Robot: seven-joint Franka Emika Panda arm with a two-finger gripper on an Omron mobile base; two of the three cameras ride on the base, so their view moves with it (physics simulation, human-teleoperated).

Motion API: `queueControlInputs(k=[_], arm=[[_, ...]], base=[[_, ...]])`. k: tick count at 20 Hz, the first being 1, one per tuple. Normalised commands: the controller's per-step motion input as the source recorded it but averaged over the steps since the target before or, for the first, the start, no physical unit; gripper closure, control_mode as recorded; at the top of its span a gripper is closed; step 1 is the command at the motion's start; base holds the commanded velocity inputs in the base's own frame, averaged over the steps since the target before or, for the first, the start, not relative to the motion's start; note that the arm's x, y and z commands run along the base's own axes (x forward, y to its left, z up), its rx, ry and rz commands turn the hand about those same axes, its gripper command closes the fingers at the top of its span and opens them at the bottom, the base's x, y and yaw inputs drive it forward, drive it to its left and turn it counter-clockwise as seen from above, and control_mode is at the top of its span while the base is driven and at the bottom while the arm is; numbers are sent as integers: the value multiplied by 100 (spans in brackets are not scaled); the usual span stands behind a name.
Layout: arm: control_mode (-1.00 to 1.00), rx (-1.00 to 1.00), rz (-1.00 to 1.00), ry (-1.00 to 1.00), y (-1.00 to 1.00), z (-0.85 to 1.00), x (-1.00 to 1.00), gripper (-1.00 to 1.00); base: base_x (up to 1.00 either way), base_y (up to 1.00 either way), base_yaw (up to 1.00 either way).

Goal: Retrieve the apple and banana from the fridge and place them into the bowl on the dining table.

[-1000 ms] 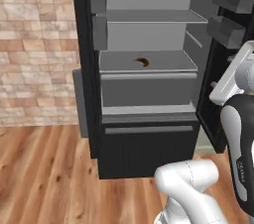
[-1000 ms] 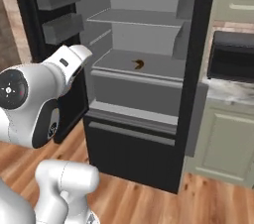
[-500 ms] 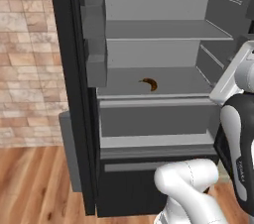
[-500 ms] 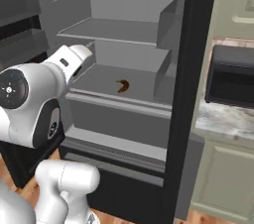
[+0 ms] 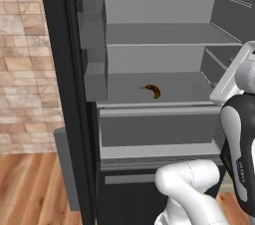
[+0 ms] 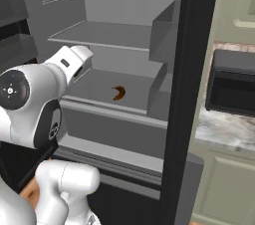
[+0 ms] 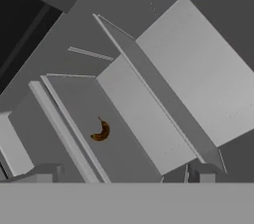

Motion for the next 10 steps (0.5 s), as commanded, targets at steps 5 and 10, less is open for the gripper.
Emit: queueControlInputs(k=[5, 10], arm=[[-100, 0, 0, 0, 0, 0, 0, -100], [-100, 0, -6, 3, 0, -3, 0, -100]], base=[[0, 0, 0], [0, 0, 0]])
